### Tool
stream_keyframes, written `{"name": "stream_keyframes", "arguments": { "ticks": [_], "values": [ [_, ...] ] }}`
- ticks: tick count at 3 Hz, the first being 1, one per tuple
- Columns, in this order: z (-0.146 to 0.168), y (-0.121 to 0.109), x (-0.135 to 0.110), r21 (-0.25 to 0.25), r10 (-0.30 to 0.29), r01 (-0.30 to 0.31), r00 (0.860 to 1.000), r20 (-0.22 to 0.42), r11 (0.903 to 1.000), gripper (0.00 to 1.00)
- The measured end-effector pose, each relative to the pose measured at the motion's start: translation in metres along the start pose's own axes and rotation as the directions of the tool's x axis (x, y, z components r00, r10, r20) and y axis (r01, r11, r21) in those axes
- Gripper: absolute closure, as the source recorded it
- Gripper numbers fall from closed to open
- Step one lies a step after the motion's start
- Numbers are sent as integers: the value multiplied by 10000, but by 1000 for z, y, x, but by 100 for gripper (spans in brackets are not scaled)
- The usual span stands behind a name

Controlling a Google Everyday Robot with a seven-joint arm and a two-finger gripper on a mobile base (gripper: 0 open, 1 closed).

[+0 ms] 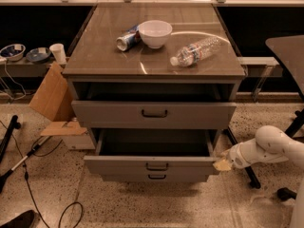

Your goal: Open middle drawer

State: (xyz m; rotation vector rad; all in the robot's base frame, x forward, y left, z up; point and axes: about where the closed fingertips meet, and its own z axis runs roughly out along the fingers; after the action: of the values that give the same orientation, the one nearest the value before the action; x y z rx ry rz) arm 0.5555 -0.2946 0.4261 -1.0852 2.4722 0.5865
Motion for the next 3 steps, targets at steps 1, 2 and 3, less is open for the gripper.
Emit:
{"name": "stream_keyframes", "arguments": {
  "ticks": [1, 2, 3],
  "values": [
    [1, 0, 15, -74, 138, -140, 9997, -184, 9999, 100],
    [-1, 1, 14, -74, 138, -140, 9997, -184, 9999, 100],
    [1, 2, 34, -144, 344, -349, 9988, -345, 9993, 100]
  ]
}}
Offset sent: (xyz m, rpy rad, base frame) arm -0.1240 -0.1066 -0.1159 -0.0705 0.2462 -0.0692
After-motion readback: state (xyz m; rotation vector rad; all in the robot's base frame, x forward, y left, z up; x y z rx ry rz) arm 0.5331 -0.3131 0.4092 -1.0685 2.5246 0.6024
